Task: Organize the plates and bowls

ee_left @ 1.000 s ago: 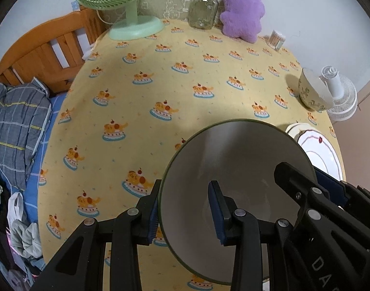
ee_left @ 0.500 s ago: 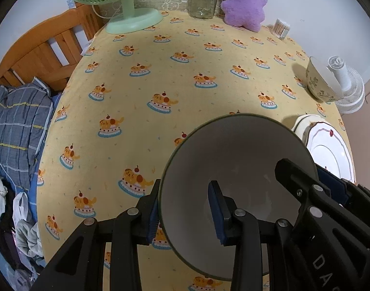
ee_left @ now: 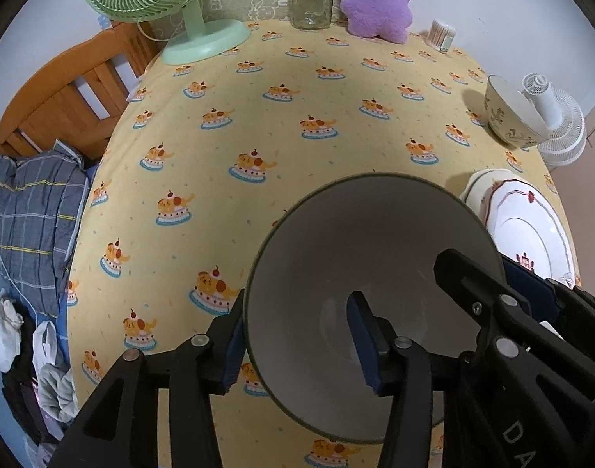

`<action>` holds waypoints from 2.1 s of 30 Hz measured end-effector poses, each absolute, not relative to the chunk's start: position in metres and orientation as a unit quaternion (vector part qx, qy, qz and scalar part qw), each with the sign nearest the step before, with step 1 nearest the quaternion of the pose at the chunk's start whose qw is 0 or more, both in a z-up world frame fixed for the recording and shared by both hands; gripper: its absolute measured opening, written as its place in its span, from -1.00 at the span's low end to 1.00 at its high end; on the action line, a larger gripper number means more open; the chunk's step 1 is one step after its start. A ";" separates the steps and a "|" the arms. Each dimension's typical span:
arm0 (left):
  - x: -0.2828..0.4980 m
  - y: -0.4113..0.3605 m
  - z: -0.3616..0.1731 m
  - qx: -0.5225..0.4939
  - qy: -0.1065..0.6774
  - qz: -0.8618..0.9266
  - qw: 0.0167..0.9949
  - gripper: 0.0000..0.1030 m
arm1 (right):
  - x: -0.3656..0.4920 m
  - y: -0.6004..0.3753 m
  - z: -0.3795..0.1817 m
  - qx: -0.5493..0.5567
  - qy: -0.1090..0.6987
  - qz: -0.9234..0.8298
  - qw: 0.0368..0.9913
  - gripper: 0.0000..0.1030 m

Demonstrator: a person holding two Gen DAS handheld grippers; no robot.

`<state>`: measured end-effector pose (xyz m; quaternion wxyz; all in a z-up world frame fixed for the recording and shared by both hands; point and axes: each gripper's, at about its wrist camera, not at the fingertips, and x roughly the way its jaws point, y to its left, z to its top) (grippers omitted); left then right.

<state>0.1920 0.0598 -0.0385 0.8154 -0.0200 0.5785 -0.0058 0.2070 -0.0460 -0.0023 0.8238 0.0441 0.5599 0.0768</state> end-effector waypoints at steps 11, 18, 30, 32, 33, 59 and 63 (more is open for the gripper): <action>0.176 0.063 -0.019 -0.016 0.550 -0.039 0.834 0.59 | 0.187 -0.045 0.016 0.040 0.551 0.065 0.831 0.30; 0.173 0.067 0.003 -0.017 0.525 -0.052 0.849 0.71 | 0.184 -0.042 0.034 0.043 0.532 0.061 0.843 0.55; 0.184 0.035 0.035 -0.015 0.492 -0.041 0.870 0.71 | 0.200 -0.074 0.061 0.046 0.512 0.069 0.855 0.55; 0.188 0.029 0.038 -0.023 0.491 -0.039 0.870 0.71 | 0.207 -0.082 0.066 0.037 0.511 0.077 0.855 0.56; 0.190 0.024 0.040 -0.027 0.490 -0.034 0.871 0.71 | 0.210 -0.085 0.069 0.027 0.507 0.078 0.858 0.59; 0.252 -0.124 0.062 -0.052 0.456 0.019 0.888 0.74 | 0.284 -0.235 0.088 -0.019 0.455 0.093 0.885 0.77; 0.262 -0.144 0.060 -0.046 0.451 0.018 0.891 0.74 | 0.298 -0.255 0.083 -0.021 0.458 0.110 0.882 0.77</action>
